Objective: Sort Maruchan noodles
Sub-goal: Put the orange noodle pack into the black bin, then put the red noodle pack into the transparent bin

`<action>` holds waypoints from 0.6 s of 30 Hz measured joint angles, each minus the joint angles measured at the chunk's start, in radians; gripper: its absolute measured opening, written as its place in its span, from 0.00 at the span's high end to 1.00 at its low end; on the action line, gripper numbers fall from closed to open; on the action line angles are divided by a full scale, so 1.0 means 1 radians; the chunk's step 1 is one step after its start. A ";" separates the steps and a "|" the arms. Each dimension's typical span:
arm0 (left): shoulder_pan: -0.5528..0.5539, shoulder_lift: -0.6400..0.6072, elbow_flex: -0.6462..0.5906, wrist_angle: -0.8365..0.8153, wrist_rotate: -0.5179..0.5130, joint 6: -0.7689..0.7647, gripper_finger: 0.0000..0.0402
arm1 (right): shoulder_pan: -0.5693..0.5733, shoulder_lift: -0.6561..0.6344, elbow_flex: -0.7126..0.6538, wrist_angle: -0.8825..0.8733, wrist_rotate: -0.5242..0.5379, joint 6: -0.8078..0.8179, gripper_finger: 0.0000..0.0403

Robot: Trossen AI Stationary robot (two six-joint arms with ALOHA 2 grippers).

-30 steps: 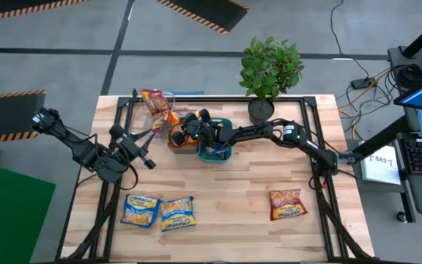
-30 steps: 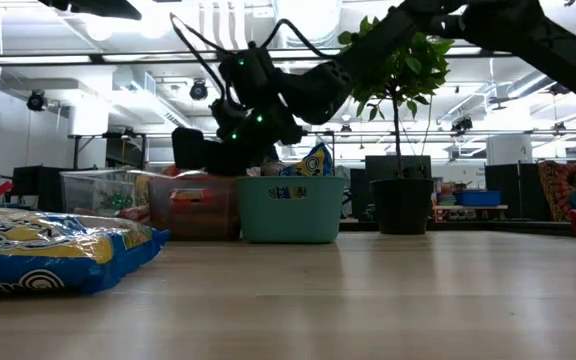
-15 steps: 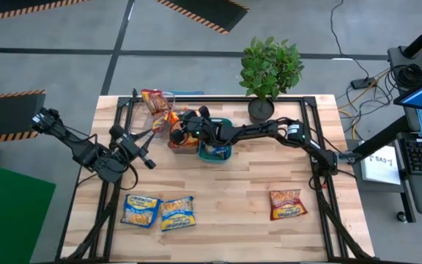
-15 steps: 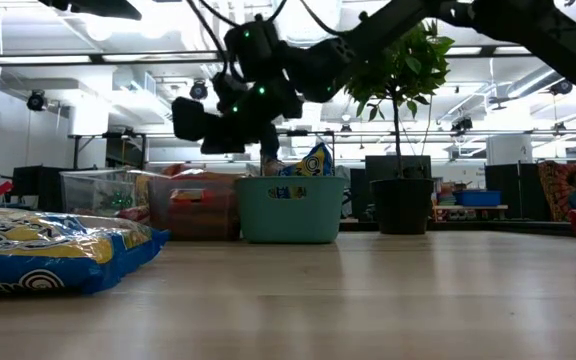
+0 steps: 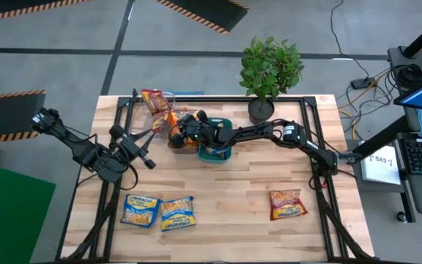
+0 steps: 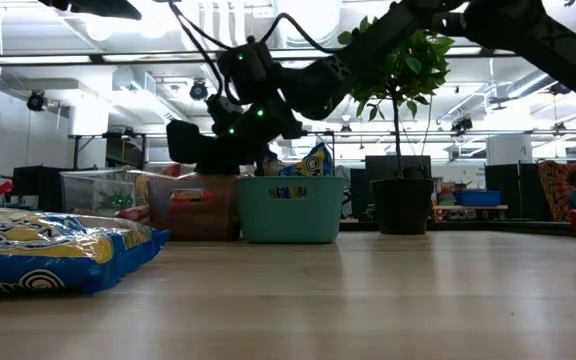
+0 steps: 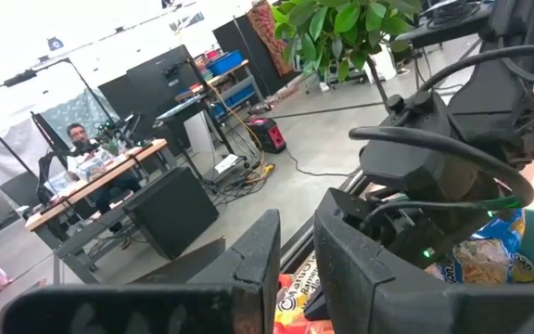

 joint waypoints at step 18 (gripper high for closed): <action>0.000 0.002 0.000 0.019 0.010 0.000 0.87 | 0.146 -0.521 0.000 -0.772 -0.445 0.202 0.97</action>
